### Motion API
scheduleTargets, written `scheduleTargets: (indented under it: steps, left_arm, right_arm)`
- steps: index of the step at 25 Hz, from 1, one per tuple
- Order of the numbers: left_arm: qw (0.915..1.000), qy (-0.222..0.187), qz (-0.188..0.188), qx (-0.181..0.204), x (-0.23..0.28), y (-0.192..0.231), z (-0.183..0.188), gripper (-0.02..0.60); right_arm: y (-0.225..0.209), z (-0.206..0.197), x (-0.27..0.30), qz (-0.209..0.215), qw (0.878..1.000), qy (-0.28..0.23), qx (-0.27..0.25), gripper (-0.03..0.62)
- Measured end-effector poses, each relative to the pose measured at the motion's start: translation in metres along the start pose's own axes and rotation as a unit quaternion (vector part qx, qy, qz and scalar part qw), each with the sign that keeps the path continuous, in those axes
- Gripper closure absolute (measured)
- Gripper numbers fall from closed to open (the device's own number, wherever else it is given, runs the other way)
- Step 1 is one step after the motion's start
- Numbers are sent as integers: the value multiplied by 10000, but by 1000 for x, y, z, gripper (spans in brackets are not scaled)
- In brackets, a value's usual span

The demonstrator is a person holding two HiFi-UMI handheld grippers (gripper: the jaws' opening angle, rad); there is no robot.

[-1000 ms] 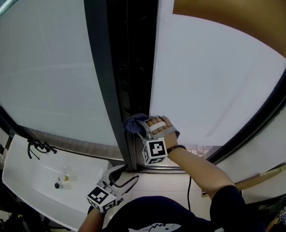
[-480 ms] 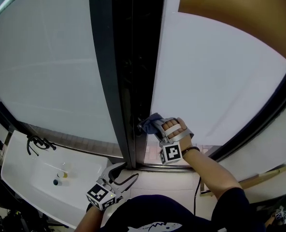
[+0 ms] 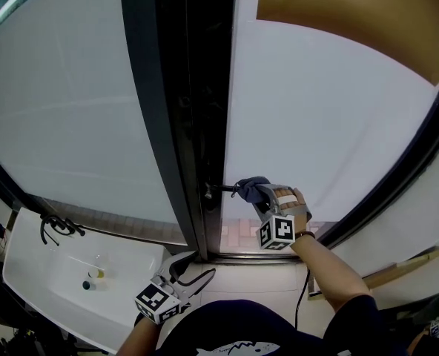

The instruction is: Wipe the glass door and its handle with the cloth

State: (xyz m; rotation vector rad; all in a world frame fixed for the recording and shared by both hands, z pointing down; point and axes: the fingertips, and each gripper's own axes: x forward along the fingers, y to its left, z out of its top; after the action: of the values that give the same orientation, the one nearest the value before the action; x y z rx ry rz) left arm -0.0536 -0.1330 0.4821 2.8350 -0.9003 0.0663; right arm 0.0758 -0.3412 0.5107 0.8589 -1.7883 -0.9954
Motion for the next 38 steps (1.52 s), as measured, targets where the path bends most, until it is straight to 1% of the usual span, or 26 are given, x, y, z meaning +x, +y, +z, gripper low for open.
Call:
scheduleTargets:
  steps: [2, 3, 4, 5, 6, 8, 9, 11, 14, 15, 18, 19, 22, 23, 24, 25, 26, 29, 30, 31, 35, 36, 38]
  left_arm:
    - [10000, -11, 63, -4, -5, 3, 0, 344]
    - [9999, -48, 93, -10, -7, 5, 0, 344]
    - [9999, -55, 119, -23, -9, 7, -1, 344]
    - [9999, -20, 142, -42, -11, 9, -3, 344]
    - [9999, 22, 159, -58, -12, 9, -4, 344]
    - [9998, 52, 181, -52, -16, 10, -3, 344]
    - [9998, 41, 195, -46, -17, 11, -3, 344]
    - [9997, 16, 235, -81, -22, 12, -2, 344]
    - [9995, 26, 284, -100, -30, 16, -7, 344]
    - [9994, 48, 318, -96, -32, 18, -7, 344]
    - [9991, 59, 413, -102, -37, 22, -6, 344]
    - [9990, 43, 424, -121, -38, 23, -6, 344]
    - [9989, 8, 457, -139, -41, 26, -8, 344]
    - [9987, 17, 485, -153, -43, 27, -9, 344]
    - [9985, 35, 516, -179, -44, 28, -9, 344]
    - [9983, 54, 546, -199, -45, 29, -9, 344]
    - [9981, 63, 571, -201, -46, 31, -8, 344]
    - [9979, 25, 615, -196, -48, 36, -11, 344]
    - [9979, 20, 613, -199, -47, 37, -13, 344]
    - [9980, 33, 605, -196, -46, 37, -13, 344]
    - [9984, 65, 545, -169, -39, 32, -9, 344]
    - [9984, 64, 538, -176, -37, 31, -8, 344]
    - [9984, 75, 529, -175, -35, 28, -8, 344]
  right_arm:
    - [3, -7, -4, 162, 9954, -34, 942, 450]
    - [6, -8, -5, 278, 9892, -79, 1435, 450]
    - [12, -7, -6, 437, 9795, -138, 1961, 450]
    - [20, -5, -4, 645, 9655, -200, 2515, 450]
    - [30, -3, -2, 888, 9475, -257, 3062, 450]
    - [55, 5, 8, 1368, 9062, -366, 3985, 450]
    - [66, 10, 14, 1554, 8878, -424, 4312, 450]
    - [76, 22, 26, 1741, 8598, -566, 4767, 450]
    - [65, 43, 44, 1702, 8261, -823, 5308, 450]
    - [60, 50, 51, 1675, 8175, -888, 5438, 450]
    - [49, 65, 72, 1585, 8003, -1027, 5691, 450]
    - [46, 69, 77, 1558, 7917, -1085, 5806, 450]
    - [40, 81, 88, 1536, 7555, -1241, 6247, 450]
    - [39, 86, 91, 1545, 7466, -1249, 6349, 450]
    - [39, 89, 95, 1550, 7429, -1209, 6399, 451]
    - [39, 91, 99, 1544, 7450, -1122, 6391, 451]
    - [39, 92, 102, 1531, 7515, -1017, 6336, 451]
    - [41, 90, 106, 1537, 7780, -850, 6032, 454]
    - [43, 89, 107, 1557, 7847, -826, 5943, 454]
    - [44, 87, 107, 1581, 7879, -806, 5896, 454]
    - [45, 85, 106, 1618, 7879, -771, 5891, 453]
    - [45, 83, 106, 1622, 7849, -777, 5929, 454]
    - [46, 76, 104, 1646, 7701, -763, 6116, 454]
